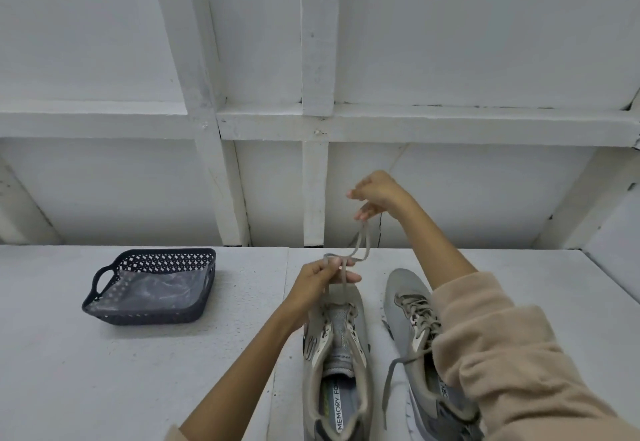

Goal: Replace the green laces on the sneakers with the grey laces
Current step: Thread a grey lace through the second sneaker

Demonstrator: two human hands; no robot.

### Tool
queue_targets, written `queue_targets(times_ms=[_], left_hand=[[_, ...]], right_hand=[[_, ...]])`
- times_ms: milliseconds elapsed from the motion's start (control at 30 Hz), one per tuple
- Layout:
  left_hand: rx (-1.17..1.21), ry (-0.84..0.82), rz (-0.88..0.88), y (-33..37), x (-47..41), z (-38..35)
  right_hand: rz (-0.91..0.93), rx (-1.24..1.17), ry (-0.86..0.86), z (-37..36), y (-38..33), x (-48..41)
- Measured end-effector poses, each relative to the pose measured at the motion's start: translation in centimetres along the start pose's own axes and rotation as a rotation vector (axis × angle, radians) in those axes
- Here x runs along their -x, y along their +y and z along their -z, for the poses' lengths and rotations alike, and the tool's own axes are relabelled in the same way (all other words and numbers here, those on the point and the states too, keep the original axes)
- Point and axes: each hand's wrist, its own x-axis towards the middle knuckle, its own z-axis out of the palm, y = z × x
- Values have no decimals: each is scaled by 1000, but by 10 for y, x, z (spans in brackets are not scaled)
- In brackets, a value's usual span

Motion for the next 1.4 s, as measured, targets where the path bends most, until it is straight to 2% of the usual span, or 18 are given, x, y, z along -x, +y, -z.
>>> queue_targets(times_ms=[133,267,400,567,667,767,933,1167,1400], left_hand=[[32,-44,-9,25,-13,-2],[78,31,24,42,-28,-8],[153,110,84,59,-34,-11],[101,56,54,87,-34,-14],[-13,92,-16,99,-40,-10],[-85,41,-42,107,-41,-4],[-63,-17,-85,108,-38,-5],[84,56,-242,154,-42,-1],[230,245,-386,199,-46,15]], right_hand=[[61,-62,67,2,24,13],[53,41,-70,-3,27,32],[110,-26,-93,-12,29,45],[166,-21,85,-21,28,48],[156,-169,-41,-22,20,53],[149,-332,-121,-18,17,54],[119,-587,-189,-12,16,51],[234,-785,-151,16,-23,52],[415,-972,-52,42,-67,59]])
